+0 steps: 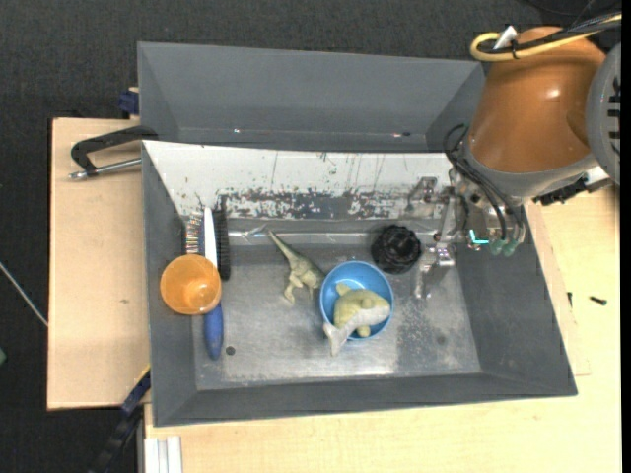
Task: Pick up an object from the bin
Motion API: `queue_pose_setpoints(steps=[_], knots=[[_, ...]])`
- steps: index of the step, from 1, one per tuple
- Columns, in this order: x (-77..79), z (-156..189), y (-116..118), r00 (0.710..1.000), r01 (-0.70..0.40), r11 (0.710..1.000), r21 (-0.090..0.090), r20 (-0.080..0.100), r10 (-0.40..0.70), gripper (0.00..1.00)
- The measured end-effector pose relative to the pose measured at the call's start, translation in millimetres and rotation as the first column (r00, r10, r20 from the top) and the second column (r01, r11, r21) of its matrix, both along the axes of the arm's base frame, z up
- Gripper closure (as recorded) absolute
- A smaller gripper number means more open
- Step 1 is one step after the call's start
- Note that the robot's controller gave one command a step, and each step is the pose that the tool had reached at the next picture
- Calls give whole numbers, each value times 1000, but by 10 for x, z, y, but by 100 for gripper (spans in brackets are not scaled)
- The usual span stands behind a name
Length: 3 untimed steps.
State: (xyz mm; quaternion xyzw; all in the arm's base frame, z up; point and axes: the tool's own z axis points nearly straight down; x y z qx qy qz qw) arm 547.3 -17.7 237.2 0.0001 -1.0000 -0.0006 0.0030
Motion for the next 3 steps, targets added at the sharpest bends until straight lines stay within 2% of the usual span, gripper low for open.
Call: queue_pose_setpoints(steps=[1, 2, 3], knots=[[124, -1366, -210, 993, 113, 994, 3, 20, -113, 0], [106, -1408, -222, 993, 114, 993, 1, 14, -114, 100], [-36, 55, -188, 994, 107, 994, 0, 21, -107, 100]])
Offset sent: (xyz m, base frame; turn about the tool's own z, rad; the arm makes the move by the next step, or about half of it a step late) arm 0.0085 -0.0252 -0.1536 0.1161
